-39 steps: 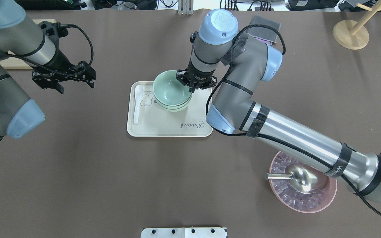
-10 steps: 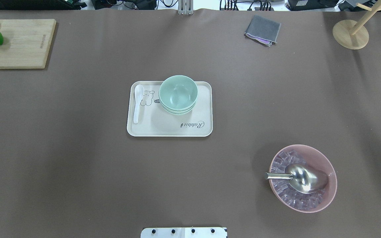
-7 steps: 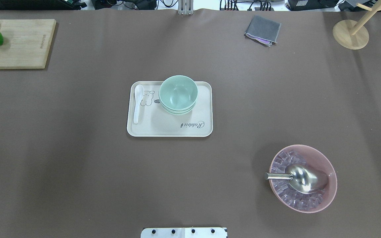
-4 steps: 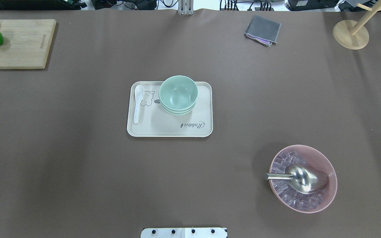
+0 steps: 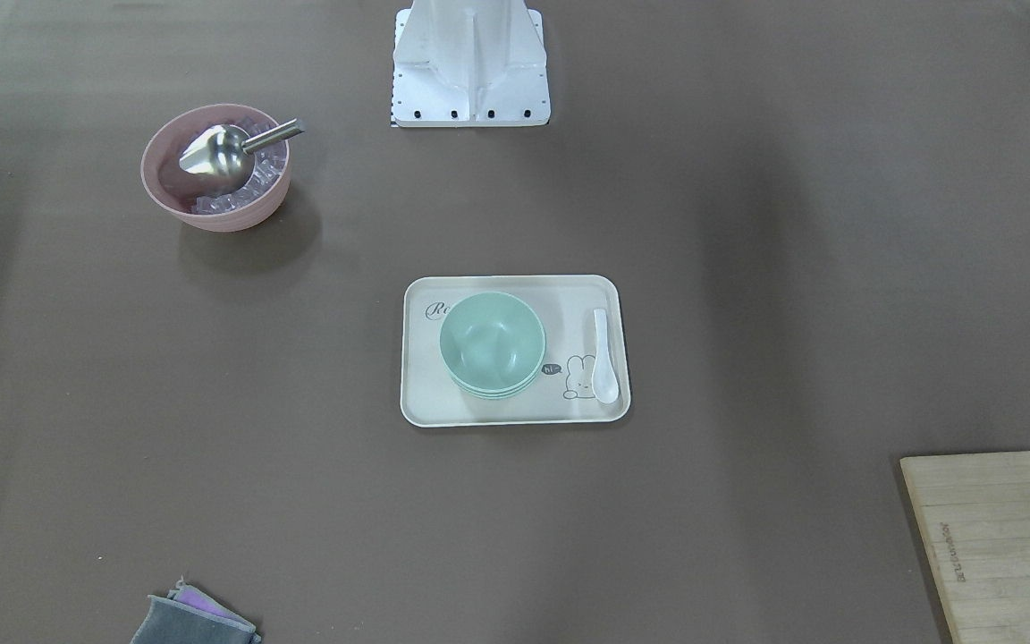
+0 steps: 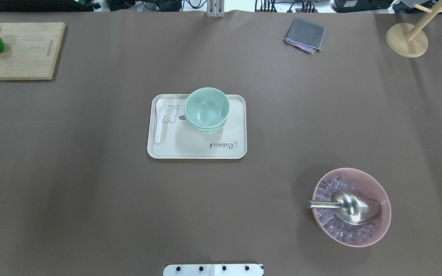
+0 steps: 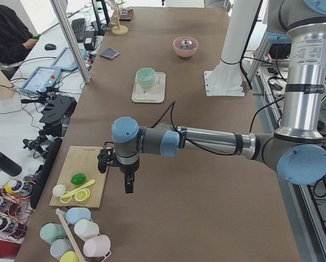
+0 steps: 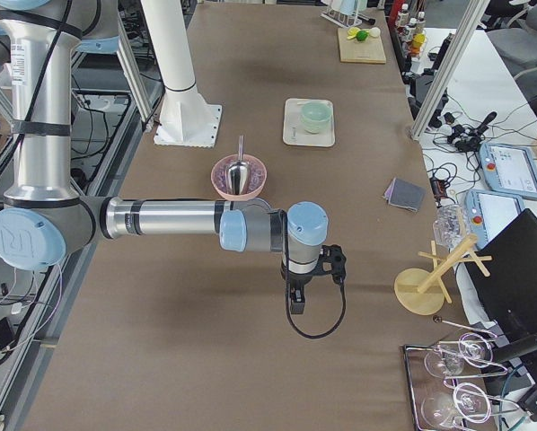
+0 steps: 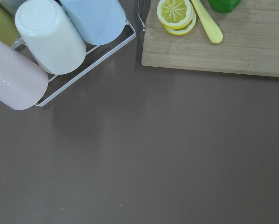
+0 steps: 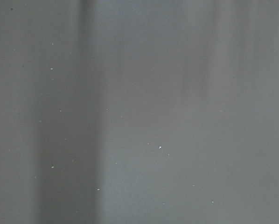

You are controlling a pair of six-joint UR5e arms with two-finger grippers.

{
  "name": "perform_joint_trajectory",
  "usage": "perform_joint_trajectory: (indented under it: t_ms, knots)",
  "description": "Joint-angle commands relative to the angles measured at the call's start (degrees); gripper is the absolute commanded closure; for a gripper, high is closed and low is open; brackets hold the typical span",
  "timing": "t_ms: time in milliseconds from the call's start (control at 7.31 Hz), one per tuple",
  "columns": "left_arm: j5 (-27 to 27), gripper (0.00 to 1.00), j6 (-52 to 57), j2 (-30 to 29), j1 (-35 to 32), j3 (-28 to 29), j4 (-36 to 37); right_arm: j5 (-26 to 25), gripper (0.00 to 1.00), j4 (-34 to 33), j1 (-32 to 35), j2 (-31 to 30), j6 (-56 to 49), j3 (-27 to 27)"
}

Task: Stack green bowls together

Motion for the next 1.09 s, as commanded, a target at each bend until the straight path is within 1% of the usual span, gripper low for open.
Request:
perform_joint_trajectory:
  t_ms: [0, 273, 547, 957]
  knots:
    - [-0.06, 0.02, 0.06, -0.06, 0.07, 0.18, -0.02, 0.11, 0.00, 0.00, 0.05, -0.12, 0.09, 0.02]
    - [-0.33, 0.02, -0.03, -0.15, 0.07, -0.08, 0.06, 0.02, 0.00, 0.00, 0.05, 0.49, 0.36, -0.15]
    - [-0.15, 0.02, 0.06, -0.41, 0.07, 0.88, -0.20, -0.50, 0.00, 0.09, 0.05, 0.67, 0.53, -0.15]
    - [-0.24, 0.02, -0.03, -0.41, 0.07, 0.62, -0.20, 0.02, 0.00, 0.09, 0.05, 0.58, 0.54, 0.11]
